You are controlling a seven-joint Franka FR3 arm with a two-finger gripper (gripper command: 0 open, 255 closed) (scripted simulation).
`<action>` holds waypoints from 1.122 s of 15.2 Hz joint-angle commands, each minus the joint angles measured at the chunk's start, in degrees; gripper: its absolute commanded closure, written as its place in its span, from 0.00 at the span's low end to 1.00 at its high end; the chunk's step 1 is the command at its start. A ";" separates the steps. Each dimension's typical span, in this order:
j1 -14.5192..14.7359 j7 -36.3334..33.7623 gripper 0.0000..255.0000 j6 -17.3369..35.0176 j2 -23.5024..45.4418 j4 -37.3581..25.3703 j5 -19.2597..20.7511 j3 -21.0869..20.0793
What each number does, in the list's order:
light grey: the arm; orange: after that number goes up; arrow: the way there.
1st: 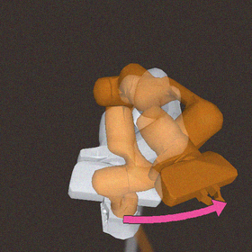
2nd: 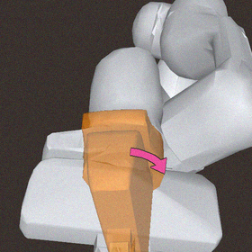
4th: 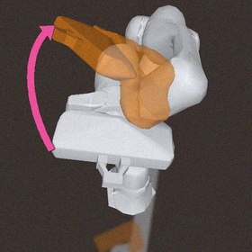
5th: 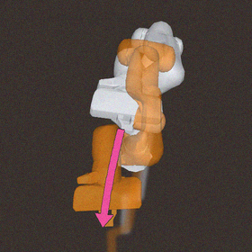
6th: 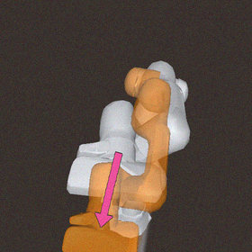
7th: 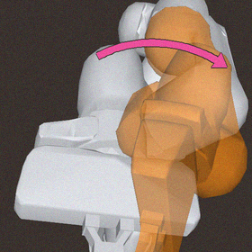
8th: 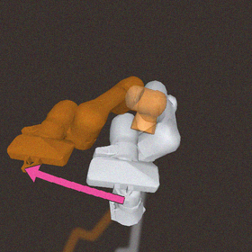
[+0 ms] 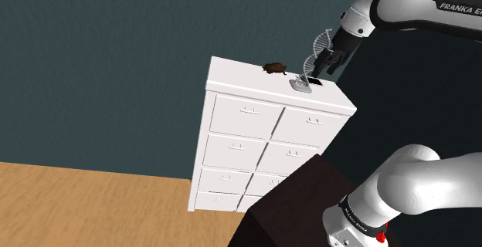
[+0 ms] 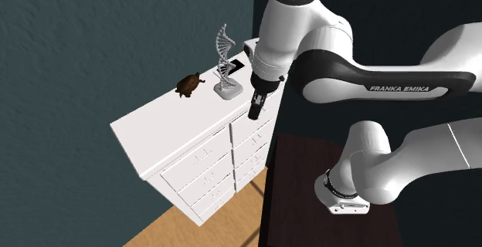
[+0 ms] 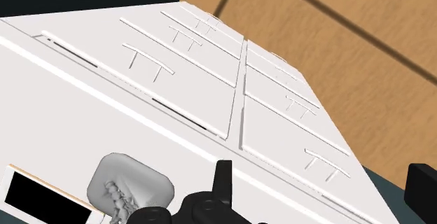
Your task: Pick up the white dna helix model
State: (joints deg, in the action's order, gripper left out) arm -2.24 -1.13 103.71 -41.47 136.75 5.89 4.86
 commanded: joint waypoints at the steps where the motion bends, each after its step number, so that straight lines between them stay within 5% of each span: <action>1: -0.91 1.77 0.00 4.36 1.68 -0.36 1.01 2.33; 10: -2.41 8.34 0.00 22.07 9.73 -3.36 1.15 11.63; 17: -0.63 15.64 0.00 33.79 17.60 -8.77 -4.02 20.02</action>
State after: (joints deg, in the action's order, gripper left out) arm -3.16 13.27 135.94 -24.60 128.58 2.79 23.64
